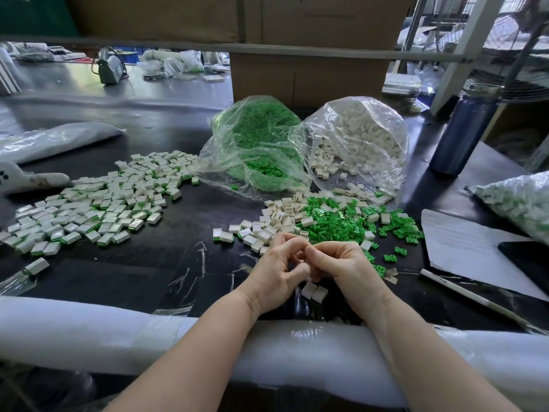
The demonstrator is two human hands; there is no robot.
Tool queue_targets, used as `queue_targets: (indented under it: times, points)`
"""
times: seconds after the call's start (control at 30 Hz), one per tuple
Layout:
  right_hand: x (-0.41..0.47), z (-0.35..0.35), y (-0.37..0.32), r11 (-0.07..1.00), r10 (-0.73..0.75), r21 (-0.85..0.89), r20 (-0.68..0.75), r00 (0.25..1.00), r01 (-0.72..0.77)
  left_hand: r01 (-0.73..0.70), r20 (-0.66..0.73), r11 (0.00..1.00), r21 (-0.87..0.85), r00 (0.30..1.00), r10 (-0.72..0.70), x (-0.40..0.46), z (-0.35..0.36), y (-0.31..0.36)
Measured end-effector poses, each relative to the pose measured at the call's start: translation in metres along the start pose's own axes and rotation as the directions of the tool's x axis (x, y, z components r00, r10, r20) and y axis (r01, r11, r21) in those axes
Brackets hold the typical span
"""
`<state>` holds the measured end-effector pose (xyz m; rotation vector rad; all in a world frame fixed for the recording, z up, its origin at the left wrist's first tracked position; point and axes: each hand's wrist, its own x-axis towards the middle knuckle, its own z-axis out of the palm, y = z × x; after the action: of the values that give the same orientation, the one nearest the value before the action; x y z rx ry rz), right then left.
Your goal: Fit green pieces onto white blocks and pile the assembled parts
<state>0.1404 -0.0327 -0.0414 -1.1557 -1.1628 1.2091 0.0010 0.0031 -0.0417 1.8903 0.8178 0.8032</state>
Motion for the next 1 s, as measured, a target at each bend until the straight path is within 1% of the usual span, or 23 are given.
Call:
queue_targets:
  times: [0.1,0.17,0.3,0.37,0.47,0.57,0.7,0.77,0.9,1.0]
  points:
    - [0.0001,0.0021,-0.0015,1.0,-0.018,0.008,0.028,0.999,0.018,0.007,-0.025,1.0,-0.026,1.0,-0.008,0.0008,-0.001,-0.0007]
    - [-0.0002,0.0027,-0.0025,1.0,-0.024,0.014,0.004,1.0,0.024,0.024,-0.042,0.999,-0.033,0.999,-0.026,0.0016,-0.0011,-0.0023]
    - [-0.0004,-0.0021,-0.0028,0.995,-0.087,-0.067,-0.178,0.98,0.076,0.031,-0.121,0.998,-0.046,0.992,-0.036,0.0029,-0.0008,-0.0046]
    - [0.0005,-0.0047,-0.0023,0.987,-0.126,-0.129,-0.221,0.967,0.099,0.043,-0.137,0.998,-0.04,0.989,-0.048,0.0035,-0.0015,-0.0059]
    - [0.0003,-0.0035,-0.0023,0.968,-0.166,-0.22,-0.197,0.966,0.121,0.047,-0.176,0.996,-0.079,0.983,-0.06,0.004,-0.0024,-0.0063]
    - [-0.0013,-0.002,-0.0024,0.946,-0.201,-0.289,-0.168,0.965,0.147,0.067,-0.225,0.977,-0.202,0.968,-0.113,0.0049,-0.0028,-0.0066]
    - [-0.0018,-0.0002,-0.0021,0.924,-0.21,-0.354,-0.16,0.965,0.143,0.07,-0.236,0.958,-0.277,0.962,-0.138,0.0042,-0.0018,-0.0084]
    - [-0.0008,0.0001,-0.0018,0.91,-0.23,-0.385,-0.157,0.96,0.155,0.065,-0.233,0.961,-0.268,0.964,-0.13,0.0039,-0.0008,-0.0073]
    - [0.0017,-0.0002,-0.0001,0.886,-0.262,-0.433,-0.171,0.95,0.166,0.023,-0.309,0.99,-0.139,0.949,-0.066,0.0044,-0.0021,-0.0064]
    - [0.0023,0.0006,0.0026,0.855,-0.268,-0.494,-0.16,0.95,0.158,0.019,-0.337,0.998,-0.065,0.941,-0.04,0.0043,-0.0024,-0.0069]
